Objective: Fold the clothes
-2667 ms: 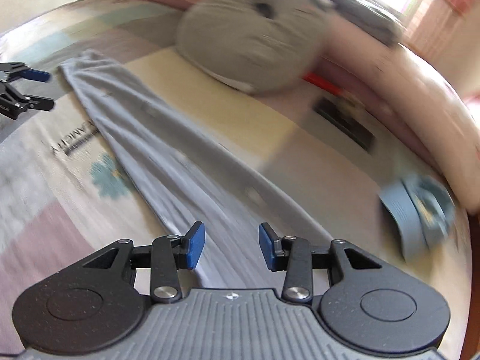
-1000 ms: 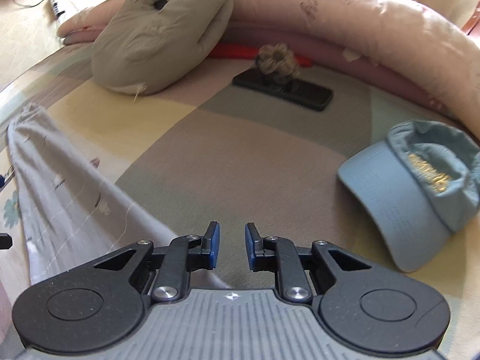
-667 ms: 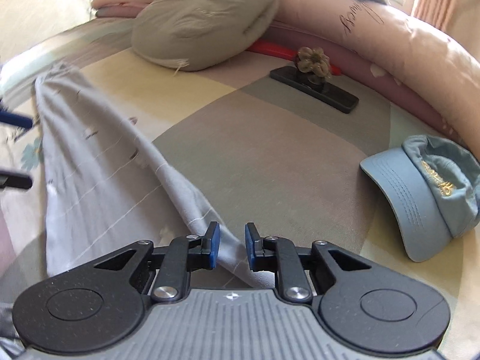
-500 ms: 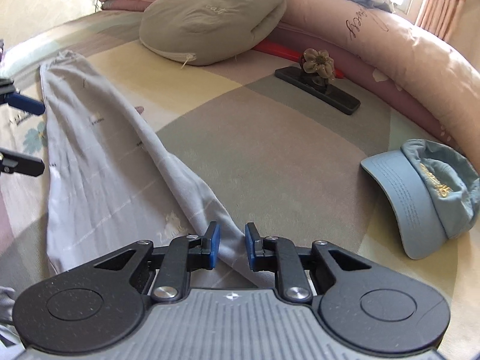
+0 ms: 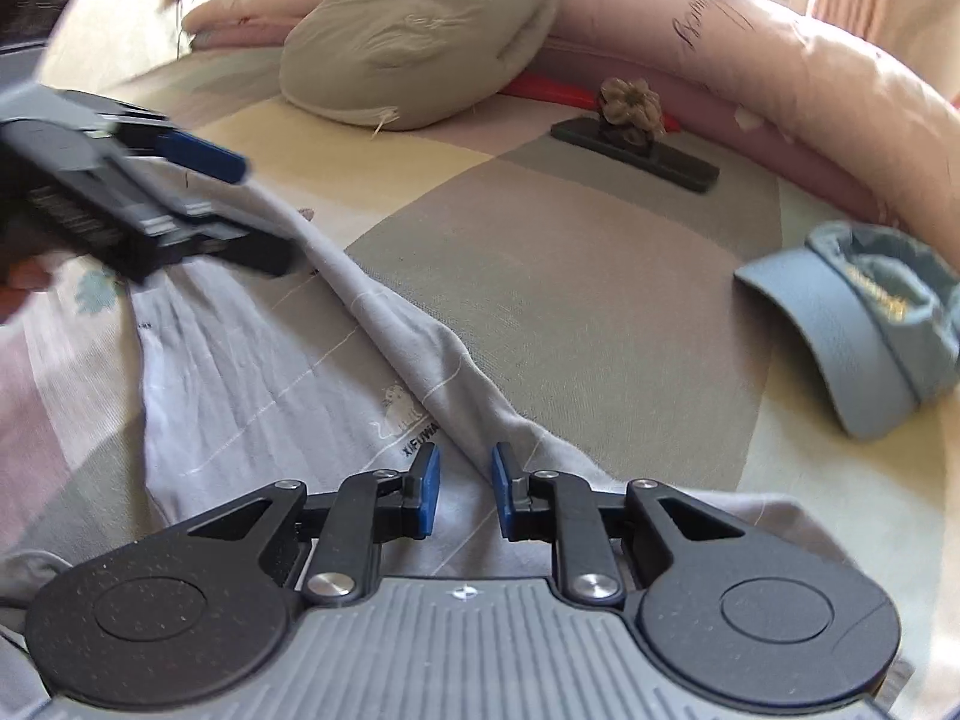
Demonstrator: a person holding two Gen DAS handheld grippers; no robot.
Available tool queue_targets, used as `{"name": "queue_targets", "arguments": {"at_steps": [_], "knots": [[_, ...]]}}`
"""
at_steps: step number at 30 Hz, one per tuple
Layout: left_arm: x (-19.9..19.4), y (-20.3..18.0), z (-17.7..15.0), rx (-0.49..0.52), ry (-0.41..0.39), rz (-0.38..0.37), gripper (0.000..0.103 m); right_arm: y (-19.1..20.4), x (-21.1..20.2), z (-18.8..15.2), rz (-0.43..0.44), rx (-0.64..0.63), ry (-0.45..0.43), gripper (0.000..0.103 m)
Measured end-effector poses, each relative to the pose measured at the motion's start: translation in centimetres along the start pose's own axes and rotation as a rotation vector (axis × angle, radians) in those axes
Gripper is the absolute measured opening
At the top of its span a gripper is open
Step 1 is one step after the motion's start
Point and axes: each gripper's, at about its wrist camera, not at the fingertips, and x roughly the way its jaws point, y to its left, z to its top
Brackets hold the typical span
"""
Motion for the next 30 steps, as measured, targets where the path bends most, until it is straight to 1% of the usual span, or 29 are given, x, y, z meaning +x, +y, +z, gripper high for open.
{"name": "queue_targets", "arguments": {"at_steps": [3, 5, 6, 9, 11, 15, 17, 18, 21, 23, 26, 27, 28, 30], "knots": [[2.0, 0.1, 0.1, -0.056, -0.004, 0.037, 0.102, -0.3, -0.3, -0.5, 0.022, 0.043, -0.007, 0.024], [3.4, 0.4, -0.4, -0.087, 0.029, 0.051, 0.102, -0.7, -0.5, -0.8, 0.041, 0.076, -0.010, 0.024], [4.0, 0.5, -0.8, -0.092, 0.054, 0.058, 0.102, -0.8, -0.5, -0.9, 0.050, 0.091, -0.011, 0.024], [3.7, 0.4, -2.3, -0.066, 0.035, 0.063, 0.102, -1.4, -0.8, -0.7, 0.078, 0.111, -0.003, 0.024], [3.3, 0.4, -2.6, -0.060, 0.038, 0.064, 0.102, -1.7, -1.5, -0.3, 0.100, 0.092, -0.008, 0.024], [2.9, 0.4, -2.8, -0.057, 0.040, 0.065, 0.102, -3.7, -2.4, 2.0, 0.132, 0.065, -0.087, 0.026], [3.0, 0.4, -2.8, -0.059, 0.043, 0.066, 0.102, -4.8, -2.6, 3.2, 0.152, 0.055, -0.125, 0.031], [3.0, 0.5, -2.8, -0.060, 0.043, 0.065, 0.102, -5.3, -2.1, 3.7, 0.183, 0.047, -0.128, 0.031], [2.6, 0.5, -3.0, -0.061, 0.047, 0.058, 0.102, -5.4, 0.0, 4.6, 0.268, -0.022, -0.087, 0.032], [2.3, 0.6, -3.2, -0.055, 0.049, 0.056, 0.102, -5.0, 1.7, 4.9, 0.283, -0.076, -0.045, 0.032], [1.2, 0.9, -3.7, -0.055, 0.058, 0.057, 0.102, -5.3, 3.5, 5.2, 0.310, -0.091, -0.009, 0.032], [0.9, 1.0, -3.9, -0.057, 0.064, 0.059, 0.102, -5.3, 3.5, 5.2, 0.317, -0.094, -0.016, 0.030], [0.6, 1.1, -4.2, -0.060, 0.068, 0.058, 0.102, -5.1, 3.1, 5.3, 0.320, -0.107, -0.032, 0.022], [-0.1, 1.4, -4.8, -0.066, 0.075, 0.053, 0.102, -4.6, 2.4, 5.3, 0.313, -0.147, -0.061, 0.015]]}}
